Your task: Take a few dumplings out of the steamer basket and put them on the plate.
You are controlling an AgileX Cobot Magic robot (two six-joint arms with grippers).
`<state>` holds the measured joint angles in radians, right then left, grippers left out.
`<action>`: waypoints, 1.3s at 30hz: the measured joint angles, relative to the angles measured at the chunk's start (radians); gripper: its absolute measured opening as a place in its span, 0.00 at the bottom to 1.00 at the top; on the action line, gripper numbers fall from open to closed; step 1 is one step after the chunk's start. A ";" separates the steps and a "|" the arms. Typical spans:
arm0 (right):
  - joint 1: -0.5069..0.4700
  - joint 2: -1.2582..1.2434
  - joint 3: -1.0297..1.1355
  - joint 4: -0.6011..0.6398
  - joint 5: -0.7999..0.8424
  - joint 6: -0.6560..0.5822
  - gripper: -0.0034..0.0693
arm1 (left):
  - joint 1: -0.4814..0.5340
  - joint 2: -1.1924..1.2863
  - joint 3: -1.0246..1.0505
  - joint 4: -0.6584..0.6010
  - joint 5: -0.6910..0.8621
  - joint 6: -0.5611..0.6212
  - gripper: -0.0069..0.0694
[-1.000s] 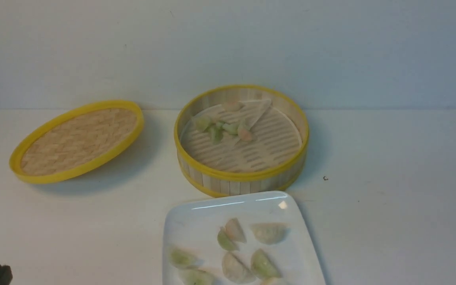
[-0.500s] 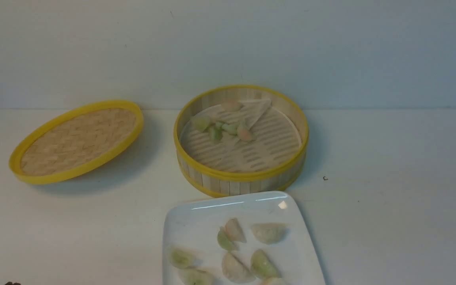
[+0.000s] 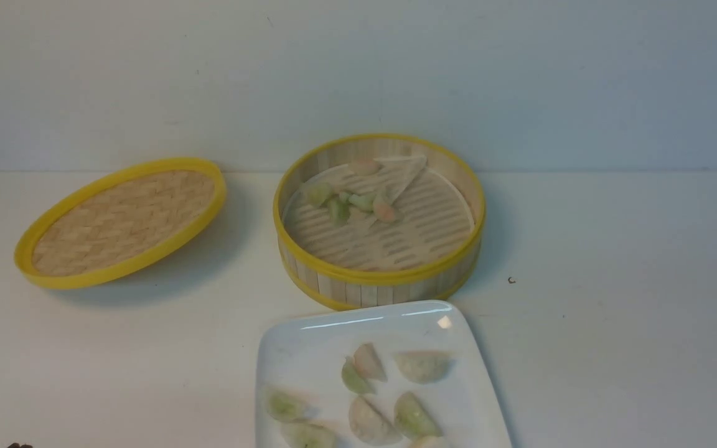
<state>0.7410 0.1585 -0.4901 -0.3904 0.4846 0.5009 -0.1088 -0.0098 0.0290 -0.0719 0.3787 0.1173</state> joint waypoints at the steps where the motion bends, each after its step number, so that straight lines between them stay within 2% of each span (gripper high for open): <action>1: 0.000 0.000 0.000 -0.001 0.000 -0.003 0.03 | 0.000 0.000 0.000 0.000 0.000 0.000 0.08; 3: 0.000 0.000 0.000 0.005 -0.015 -0.031 0.03 | 0.000 0.000 0.000 0.000 0.000 0.000 0.08; 9: 0.000 0.000 0.000 0.239 -0.149 -0.330 0.03 | 0.000 0.000 0.000 0.000 0.000 0.000 0.08; 11: 0.000 0.000 0.000 0.342 -0.182 -0.465 0.03 | 0.000 0.000 0.000 0.000 0.000 0.000 0.08; 14: 0.000 0.000 0.000 0.402 -0.187 -0.534 0.03 | 0.000 0.000 0.000 0.000 0.000 0.000 0.08; 17: -0.013 -0.022 0.019 0.424 -0.189 -0.547 0.03 | 0.000 0.000 0.000 0.000 0.000 0.000 0.08; 19: -0.071 -0.051 0.047 0.429 -0.191 -0.547 0.03 | 0.000 0.000 0.000 0.000 0.000 0.000 0.08; 26: -0.518 -0.124 0.257 0.412 -0.195 -0.543 0.03 | 0.000 0.000 0.000 0.000 0.000 0.000 0.08; 27: -0.518 -0.124 0.265 0.412 -0.195 -0.543 0.03 | 0.000 0.000 0.000 0.000 0.000 0.000 0.08; 29: -0.665 -0.159 0.382 0.410 -0.193 -0.543 0.03 | 0.000 0.000 0.000 0.000 0.000 0.000 0.08; 32: -0.733 -0.168 0.484 0.410 -0.187 -0.543 0.03 | 0.000 0.000 0.000 0.000 0.000 0.000 0.08; 39: -0.741 -0.168 0.514 0.413 -0.102 -0.547 0.03 | 0.000 0.000 0.000 0.000 0.000 0.000 0.08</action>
<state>0.0000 -0.0091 0.0235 0.0229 0.3822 -0.0456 -0.1088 -0.0098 0.0290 -0.0719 0.3791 0.1173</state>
